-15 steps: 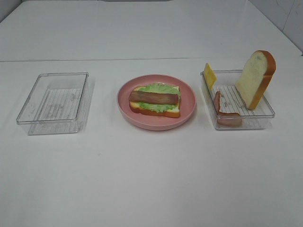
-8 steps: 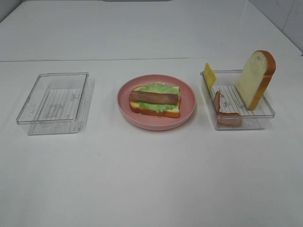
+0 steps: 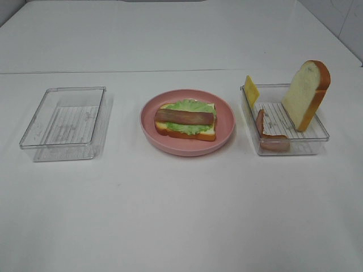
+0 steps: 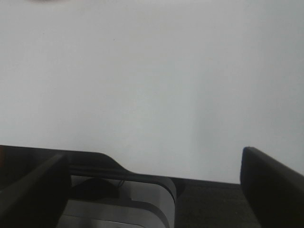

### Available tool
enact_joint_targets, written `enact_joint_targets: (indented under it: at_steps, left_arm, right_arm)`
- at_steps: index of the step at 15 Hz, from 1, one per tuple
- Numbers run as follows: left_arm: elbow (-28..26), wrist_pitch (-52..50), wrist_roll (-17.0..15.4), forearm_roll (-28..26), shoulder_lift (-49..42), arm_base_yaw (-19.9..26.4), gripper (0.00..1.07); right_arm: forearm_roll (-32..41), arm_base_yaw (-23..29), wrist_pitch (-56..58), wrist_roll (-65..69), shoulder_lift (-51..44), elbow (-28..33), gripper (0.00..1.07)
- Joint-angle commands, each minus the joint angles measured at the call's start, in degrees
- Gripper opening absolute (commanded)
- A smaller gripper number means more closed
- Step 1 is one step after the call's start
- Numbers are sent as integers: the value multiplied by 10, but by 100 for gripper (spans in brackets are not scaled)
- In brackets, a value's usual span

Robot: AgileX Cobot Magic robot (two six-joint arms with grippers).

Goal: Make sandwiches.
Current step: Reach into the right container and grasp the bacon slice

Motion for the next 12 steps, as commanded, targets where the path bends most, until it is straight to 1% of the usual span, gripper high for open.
enact_joint_targets:
  at_steps: [1, 2, 3, 4, 5, 6, 7, 8, 9, 11, 12]
  left_arm:
    - [1, -6, 0, -6, -13, 1, 100]
    - [1, -6, 0, -6, -13, 1, 100]
    - [1, -6, 0, -6, -13, 1, 100]
    - [1, -6, 0, -6, -13, 1, 100]
    - [1, -6, 0, -6, -13, 1, 100]
    - [1, -6, 0, -6, -13, 1, 100]
    - [1, -6, 0, -6, -13, 1, 100]
    - [1, -6, 0, -6, -13, 1, 100]
    - [1, -6, 0, -6, -13, 1, 100]
    - [1, -6, 0, -6, -13, 1, 100]
    - [1, -6, 0, -6, -13, 1, 100]
  right_arm:
    - [3, -3, -48, -20, 138, -65, 94]
    - [3, -3, -52, -20, 186, -91, 94]
    - [3, -3, -53, -20, 205, -103, 94]
    - [3, -1, -52, -21, 269, -148, 94]
    - [7, 1, -52, -17, 303, -175, 94]
    - [9, 14, -54, -9, 334, -202, 94]
    - [9, 23, -56, -4, 351, -217, 94]
    - [10, 60, -60, 10, 396, -254, 94]
    - [11, 79, -61, 18, 429, -281, 94]
    - [26, 107, -61, 23, 496, -337, 94]
    - [29, 112, -62, 23, 510, -347, 94]
